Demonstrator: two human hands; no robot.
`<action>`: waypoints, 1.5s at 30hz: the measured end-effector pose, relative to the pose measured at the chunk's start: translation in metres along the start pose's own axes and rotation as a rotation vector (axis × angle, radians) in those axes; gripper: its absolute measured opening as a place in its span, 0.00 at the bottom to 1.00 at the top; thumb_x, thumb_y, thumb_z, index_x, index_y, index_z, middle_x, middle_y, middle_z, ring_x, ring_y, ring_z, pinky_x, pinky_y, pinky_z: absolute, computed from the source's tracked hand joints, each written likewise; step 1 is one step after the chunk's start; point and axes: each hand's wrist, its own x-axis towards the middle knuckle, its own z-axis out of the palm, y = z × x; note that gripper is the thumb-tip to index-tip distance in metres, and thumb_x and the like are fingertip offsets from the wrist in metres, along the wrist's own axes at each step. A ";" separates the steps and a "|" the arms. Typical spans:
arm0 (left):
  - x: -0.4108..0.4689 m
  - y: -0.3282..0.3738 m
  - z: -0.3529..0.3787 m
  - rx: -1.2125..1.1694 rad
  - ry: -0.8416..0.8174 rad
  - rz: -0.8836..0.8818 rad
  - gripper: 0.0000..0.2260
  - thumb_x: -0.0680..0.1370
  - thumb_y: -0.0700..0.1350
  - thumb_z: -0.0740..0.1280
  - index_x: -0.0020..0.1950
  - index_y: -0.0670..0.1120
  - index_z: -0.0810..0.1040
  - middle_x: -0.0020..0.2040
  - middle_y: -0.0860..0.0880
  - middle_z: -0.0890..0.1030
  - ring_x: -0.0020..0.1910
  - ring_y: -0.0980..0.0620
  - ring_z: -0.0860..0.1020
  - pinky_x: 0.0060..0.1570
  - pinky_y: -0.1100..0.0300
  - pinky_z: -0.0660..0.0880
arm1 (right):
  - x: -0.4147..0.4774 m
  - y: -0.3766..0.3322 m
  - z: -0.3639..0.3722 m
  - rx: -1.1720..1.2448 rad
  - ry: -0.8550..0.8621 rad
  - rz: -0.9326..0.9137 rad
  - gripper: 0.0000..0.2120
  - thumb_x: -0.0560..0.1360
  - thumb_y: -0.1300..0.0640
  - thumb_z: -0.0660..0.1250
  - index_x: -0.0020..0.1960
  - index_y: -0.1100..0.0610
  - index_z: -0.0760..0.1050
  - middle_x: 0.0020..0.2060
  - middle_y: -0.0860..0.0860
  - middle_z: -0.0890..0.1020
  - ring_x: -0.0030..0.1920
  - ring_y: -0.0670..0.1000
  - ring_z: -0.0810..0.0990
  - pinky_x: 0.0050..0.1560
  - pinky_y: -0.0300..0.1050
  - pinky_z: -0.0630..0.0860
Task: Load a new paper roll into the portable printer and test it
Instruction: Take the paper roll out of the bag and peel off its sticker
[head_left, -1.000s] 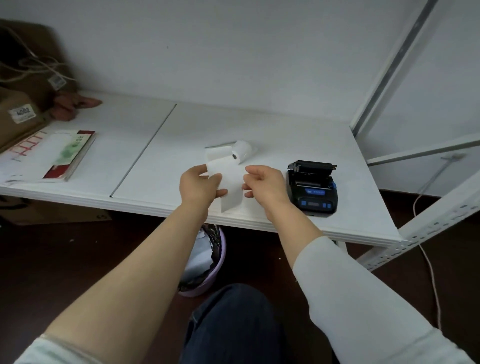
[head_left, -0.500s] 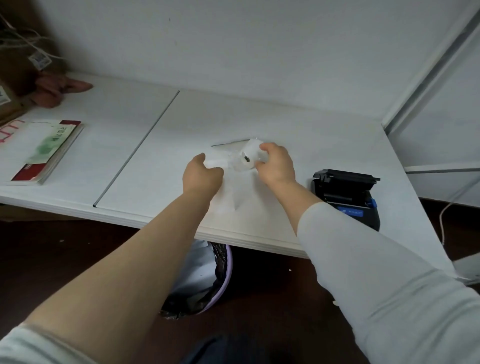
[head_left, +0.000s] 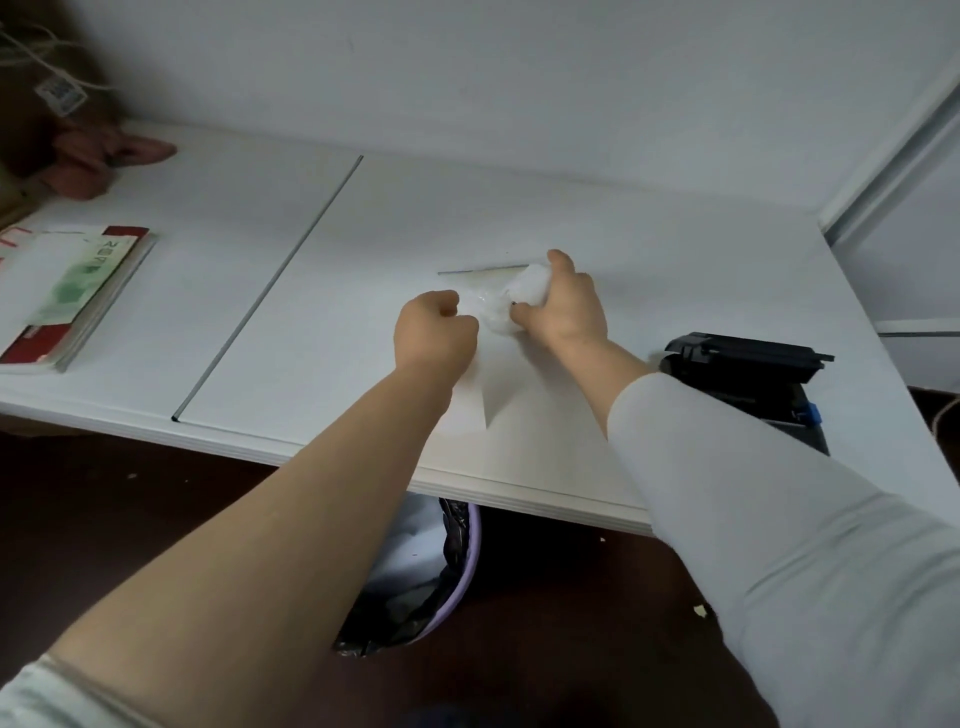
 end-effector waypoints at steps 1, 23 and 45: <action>-0.003 0.002 0.001 -0.021 0.001 -0.005 0.19 0.72 0.34 0.59 0.63 0.34 0.72 0.58 0.37 0.78 0.62 0.35 0.73 0.57 0.51 0.75 | -0.005 0.001 -0.002 0.040 0.034 0.002 0.36 0.71 0.52 0.68 0.74 0.53 0.54 0.66 0.59 0.68 0.65 0.61 0.70 0.59 0.51 0.70; -0.110 0.011 0.028 -0.365 -0.496 -0.215 0.01 0.71 0.38 0.67 0.42 0.43 0.76 0.37 0.47 0.76 0.35 0.52 0.74 0.32 0.63 0.73 | -0.155 0.058 -0.108 0.741 0.175 0.285 0.28 0.75 0.55 0.63 0.72 0.57 0.59 0.36 0.52 0.79 0.27 0.47 0.73 0.27 0.40 0.68; -0.096 -0.005 0.059 0.228 -0.173 0.032 0.34 0.74 0.44 0.67 0.75 0.42 0.56 0.67 0.43 0.71 0.66 0.44 0.71 0.56 0.58 0.68 | -0.163 0.074 -0.072 -0.470 -0.018 -0.032 0.09 0.77 0.62 0.60 0.56 0.58 0.73 0.51 0.56 0.80 0.51 0.59 0.79 0.40 0.47 0.67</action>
